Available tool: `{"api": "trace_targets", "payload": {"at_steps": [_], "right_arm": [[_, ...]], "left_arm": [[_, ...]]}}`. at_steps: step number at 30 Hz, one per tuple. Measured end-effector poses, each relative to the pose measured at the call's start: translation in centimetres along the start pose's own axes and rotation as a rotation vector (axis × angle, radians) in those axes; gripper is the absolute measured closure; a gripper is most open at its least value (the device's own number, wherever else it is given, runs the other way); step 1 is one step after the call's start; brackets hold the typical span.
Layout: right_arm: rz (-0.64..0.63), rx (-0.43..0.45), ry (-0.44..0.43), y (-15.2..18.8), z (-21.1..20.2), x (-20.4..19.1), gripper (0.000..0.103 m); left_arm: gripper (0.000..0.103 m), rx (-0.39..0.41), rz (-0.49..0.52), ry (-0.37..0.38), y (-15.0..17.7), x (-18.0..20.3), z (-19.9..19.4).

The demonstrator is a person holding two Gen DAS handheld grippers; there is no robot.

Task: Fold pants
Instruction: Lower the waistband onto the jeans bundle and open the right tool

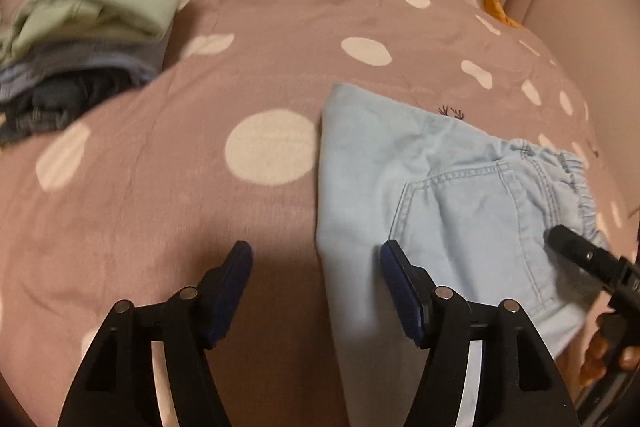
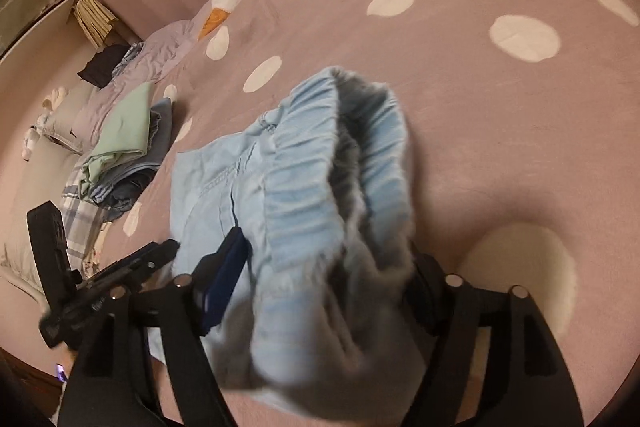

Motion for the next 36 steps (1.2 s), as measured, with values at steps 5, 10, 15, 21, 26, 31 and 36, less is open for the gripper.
{"api": "trace_targets", "payload": {"at_steps": [5,10,15,21,26,31,36], "right_arm": [[-0.014,0.015,0.02,0.7,-1.6,-0.1,0.028],[-0.02,0.03,0.02,0.9,-2.5,-0.6,0.028],[-0.047,0.037,0.03,1.1,-2.8,-1.5,0.026],[-0.049,0.035,0.034,1.5,-2.8,-1.6,0.026],[-0.038,0.027,0.03,1.8,-2.7,-1.3,0.025],[-0.034,0.025,0.032,2.1,-2.7,-1.2,0.025],[-0.032,0.025,0.033,2.3,-2.8,-1.2,0.025]], "left_arm": [[0.037,0.007,0.01,-0.017,1.2,-0.4,-1.1],[0.037,0.02,0.025,-0.01,1.5,0.0,-2.4],[0.037,0.022,0.042,-0.003,1.9,0.7,-2.8],[0.037,0.013,0.053,0.019,2.5,1.7,-2.8],[0.037,0.002,0.068,0.043,3.0,2.6,-2.5],[0.037,-0.006,0.071,0.067,3.4,2.9,-2.4],[0.037,0.001,0.098,0.056,3.6,3.0,-2.5]]}}
Point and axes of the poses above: each gripper's, at about its wrist camera, not at the fingertips, and z roughly the way its jaws point, x to its right, y to its underside, the point moved 8 cm from there along z, roughly the way its jaws point, and after that the axes turned 3 degrees about -z, right-handed, at the moved point
